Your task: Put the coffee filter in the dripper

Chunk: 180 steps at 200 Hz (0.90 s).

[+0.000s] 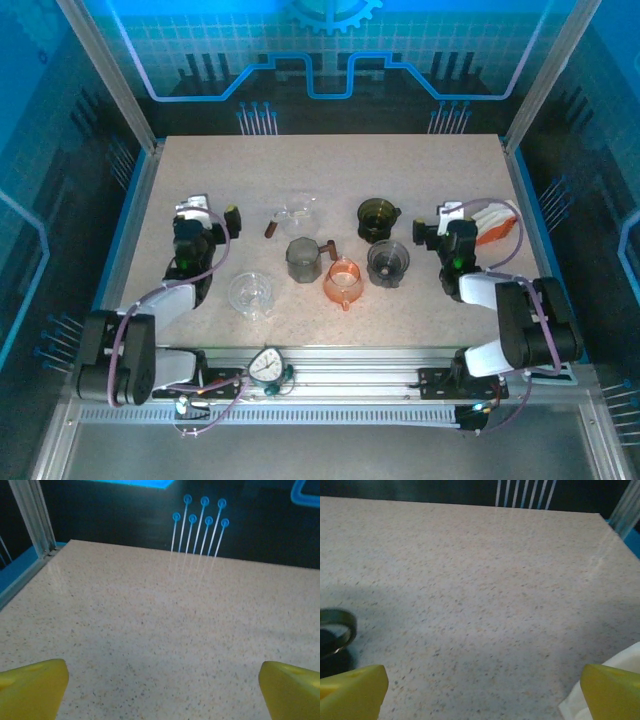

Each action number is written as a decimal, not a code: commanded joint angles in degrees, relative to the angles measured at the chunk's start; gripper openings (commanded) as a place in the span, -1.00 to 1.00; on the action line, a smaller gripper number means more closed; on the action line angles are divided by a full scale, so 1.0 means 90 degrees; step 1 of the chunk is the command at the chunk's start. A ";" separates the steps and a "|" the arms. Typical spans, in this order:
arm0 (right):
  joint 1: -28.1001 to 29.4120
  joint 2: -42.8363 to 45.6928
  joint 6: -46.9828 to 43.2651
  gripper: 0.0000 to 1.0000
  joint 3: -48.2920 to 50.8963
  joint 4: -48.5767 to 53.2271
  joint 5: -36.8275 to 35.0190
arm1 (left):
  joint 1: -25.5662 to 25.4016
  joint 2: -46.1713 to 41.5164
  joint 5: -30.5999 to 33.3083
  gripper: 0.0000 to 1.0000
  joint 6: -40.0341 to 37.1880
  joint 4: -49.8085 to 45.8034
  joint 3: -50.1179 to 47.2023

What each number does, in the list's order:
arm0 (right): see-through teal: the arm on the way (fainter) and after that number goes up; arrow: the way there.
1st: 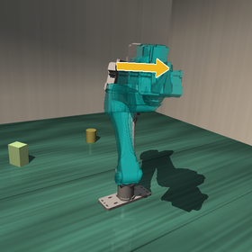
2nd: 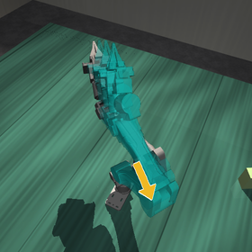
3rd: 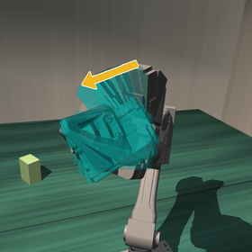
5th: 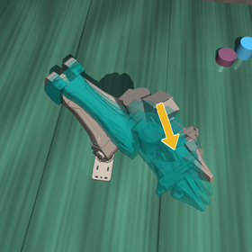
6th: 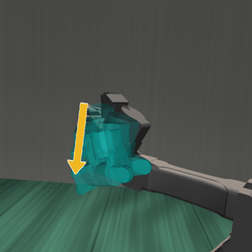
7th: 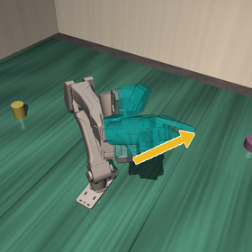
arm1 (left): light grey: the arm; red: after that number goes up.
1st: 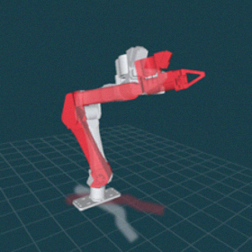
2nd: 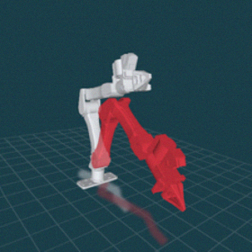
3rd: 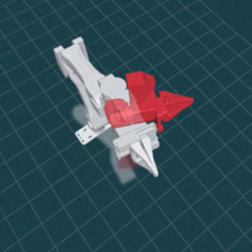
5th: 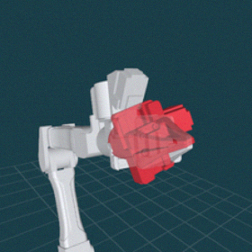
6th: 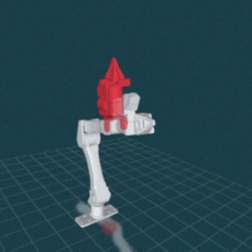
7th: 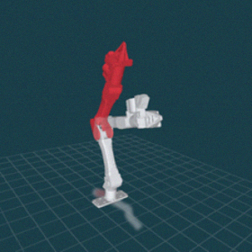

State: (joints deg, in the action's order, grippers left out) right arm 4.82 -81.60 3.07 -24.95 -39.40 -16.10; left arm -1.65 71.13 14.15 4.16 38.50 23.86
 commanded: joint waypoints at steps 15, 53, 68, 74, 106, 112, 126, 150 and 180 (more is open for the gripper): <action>0.0111 0.0799 0.0490 1.00 -0.0468 0.0952 -0.1450 | 0.0120 -0.0645 0.1155 0.98 0.1788 -0.0647 0.0641; 0.0109 0.1677 0.2634 0.99 -0.0450 0.1385 -0.1878 | 0.0193 -0.1426 0.2010 0.98 0.4674 -0.3370 0.1208; -0.0219 0.2096 0.3717 0.99 -0.0461 0.2001 -0.0938 | 0.0208 -0.1494 0.1535 0.98 0.4652 -0.3353 0.1246; -0.0324 0.2128 0.3571 0.99 -0.0461 0.1845 -0.0261 | 0.0203 -0.1521 0.1298 0.98 0.4629 -0.3271 0.1228; -0.0173 0.1988 0.3389 0.99 -0.0760 0.2065 0.0528 | 0.0206 -0.1781 -0.0006 0.98 0.5016 -0.2773 0.1003; -0.0150 0.1992 0.3392 0.99 -0.0712 0.1967 0.0640 | 0.0203 -0.1831 -0.0226 0.98 0.5147 -0.2811 0.1000; -0.0140 0.1973 0.3466 0.99 -0.0894 0.2409 0.1078 | 0.0203 -0.1908 -0.0896 0.98 0.5253 -0.2929 0.1060; 0.0422 0.1762 0.2678 0.99 -0.1703 0.4000 0.0870 | 0.0184 -0.1881 -0.1827 0.98 0.5072 -0.4350 0.1644; 0.2058 0.1494 0.1389 1.00 -0.2231 0.4888 -0.1384 | -0.0116 -0.1843 -0.2352 0.86 0.4659 -0.5894 0.2062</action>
State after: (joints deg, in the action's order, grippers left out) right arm 13.41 -66.85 25.74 -41.34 -5.72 -15.00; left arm -0.75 54.81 1.17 48.14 -0.71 38.94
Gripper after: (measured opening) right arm 0.997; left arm 0.946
